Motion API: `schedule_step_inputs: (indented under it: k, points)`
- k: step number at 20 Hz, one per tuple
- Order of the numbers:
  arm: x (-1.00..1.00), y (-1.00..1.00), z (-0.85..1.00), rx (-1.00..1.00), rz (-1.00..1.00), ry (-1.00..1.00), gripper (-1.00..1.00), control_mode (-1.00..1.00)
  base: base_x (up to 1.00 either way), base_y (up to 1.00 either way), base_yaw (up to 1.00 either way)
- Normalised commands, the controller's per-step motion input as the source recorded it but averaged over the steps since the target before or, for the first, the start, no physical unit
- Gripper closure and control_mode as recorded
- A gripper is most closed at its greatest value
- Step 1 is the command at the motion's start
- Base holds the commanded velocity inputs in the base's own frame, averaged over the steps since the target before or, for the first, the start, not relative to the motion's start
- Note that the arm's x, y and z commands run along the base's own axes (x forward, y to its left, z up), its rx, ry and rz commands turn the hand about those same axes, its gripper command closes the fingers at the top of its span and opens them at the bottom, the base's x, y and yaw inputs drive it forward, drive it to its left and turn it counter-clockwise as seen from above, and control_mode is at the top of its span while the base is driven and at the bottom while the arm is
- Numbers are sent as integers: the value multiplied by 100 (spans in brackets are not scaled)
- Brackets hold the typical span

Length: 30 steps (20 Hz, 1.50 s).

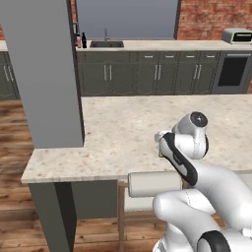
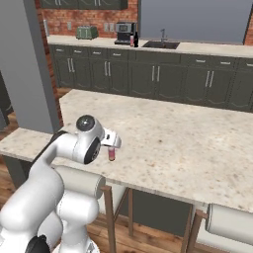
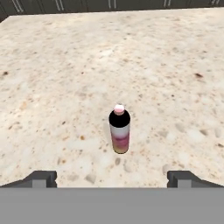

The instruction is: Place the large bottle from the dining counter next to the other large bottle outside the sink, and place the small bottle from the dining counter next to the other small bottle inside the sink.

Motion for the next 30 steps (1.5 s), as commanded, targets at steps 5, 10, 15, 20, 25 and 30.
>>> schedule_step_inputs:
  k: [5,10,15,20,25,30]
  points:
    - [0,1,-9,0,0,0,-100,-100,0,0,0]
    - [0,12,-13,-1,0,0,-100,-100,0,0,0]
    - [0,11,-9,-5,0,0,-100,-100,0,0,0]
    - [0,1,-2,-10,0,0,-100,-100,0,0,0]
    - [0,0,0,-5,0,0,-100,-100,0,0,0]
    - [0,0,0,0,0,0,-100,-100,0,0,0]
